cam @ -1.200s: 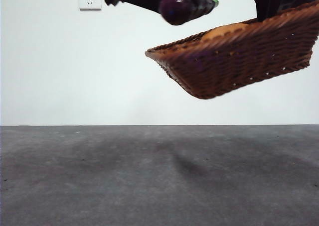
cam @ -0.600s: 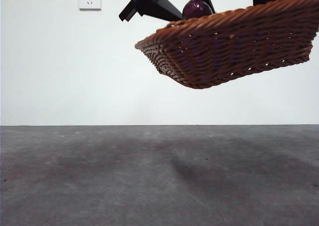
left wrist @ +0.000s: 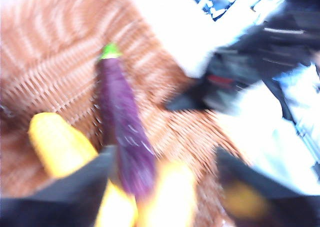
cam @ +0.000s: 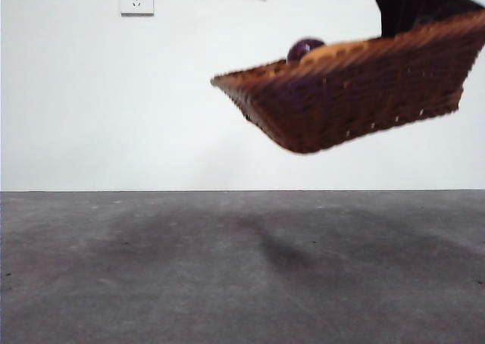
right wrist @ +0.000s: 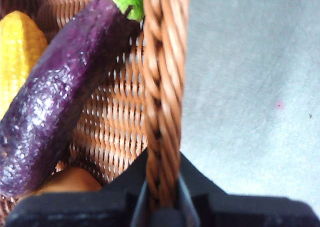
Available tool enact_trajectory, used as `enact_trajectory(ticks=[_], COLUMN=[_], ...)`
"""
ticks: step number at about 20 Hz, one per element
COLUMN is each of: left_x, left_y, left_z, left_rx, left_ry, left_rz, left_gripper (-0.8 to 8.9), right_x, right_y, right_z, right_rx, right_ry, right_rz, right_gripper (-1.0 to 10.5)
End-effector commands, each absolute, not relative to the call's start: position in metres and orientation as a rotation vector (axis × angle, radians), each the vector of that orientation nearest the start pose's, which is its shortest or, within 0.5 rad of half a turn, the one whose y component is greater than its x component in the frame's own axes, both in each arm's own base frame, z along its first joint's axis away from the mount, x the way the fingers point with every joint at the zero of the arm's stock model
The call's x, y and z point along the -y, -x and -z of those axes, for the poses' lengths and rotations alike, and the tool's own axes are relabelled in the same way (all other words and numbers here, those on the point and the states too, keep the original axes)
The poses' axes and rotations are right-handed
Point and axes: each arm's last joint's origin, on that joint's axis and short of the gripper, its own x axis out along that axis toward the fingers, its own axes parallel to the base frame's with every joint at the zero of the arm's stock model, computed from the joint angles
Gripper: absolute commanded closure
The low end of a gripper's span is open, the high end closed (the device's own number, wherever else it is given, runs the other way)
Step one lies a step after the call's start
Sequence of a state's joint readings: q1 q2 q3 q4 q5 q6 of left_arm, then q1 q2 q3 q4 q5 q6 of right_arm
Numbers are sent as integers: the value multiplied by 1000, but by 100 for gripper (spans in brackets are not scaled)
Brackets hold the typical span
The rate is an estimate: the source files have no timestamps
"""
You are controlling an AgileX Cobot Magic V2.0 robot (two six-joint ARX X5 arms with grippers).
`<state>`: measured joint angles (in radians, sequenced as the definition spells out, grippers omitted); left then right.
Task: Help me put the vegetables on the table into the basket
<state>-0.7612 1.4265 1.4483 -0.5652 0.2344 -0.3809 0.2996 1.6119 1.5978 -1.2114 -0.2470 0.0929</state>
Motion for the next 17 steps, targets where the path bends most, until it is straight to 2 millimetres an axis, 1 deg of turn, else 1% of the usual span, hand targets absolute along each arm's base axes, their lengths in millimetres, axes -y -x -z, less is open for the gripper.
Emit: enact_trajectory(ticks=[1, 2, 4, 6, 10, 12, 15, 17], left_x=[200, 190, 173, 157, 137, 124, 109, 101], left_y=[-199, -190, -175, -161, -133, -122, -108, -100], left_z=[-388, -389, -386, -386, -393, -394, -403, -408], left_rx=[-718, -760, -846, -926, -961, -978, -924, -901], left_ry=[39, -16, -123, -184, -235, -285, -231, -189], left_rz=[883, 875, 800, 732, 704, 600, 582, 587], left_gripper=[819, 818, 818, 818, 818, 818, 818, 818], right_x=[-97, -95, -87, -71, -37, -26, -14, -7], right_y=[-308, -317, -333, -348, -371, -379, -390, -396], right_z=[-317, -309, -292, -278, -248, -240, -230, -221], right_rx=[-1297, -1311, -1331, -1334, -1364, -1341, -1298, -1287], right_ry=[-38, -40, -56, -68, -182, -193, -253, -275], right_rz=[-419, -421, -398, -383, -392, -387, -444, -445], right_gripper=[957, 957, 957, 957, 957, 957, 957, 957])
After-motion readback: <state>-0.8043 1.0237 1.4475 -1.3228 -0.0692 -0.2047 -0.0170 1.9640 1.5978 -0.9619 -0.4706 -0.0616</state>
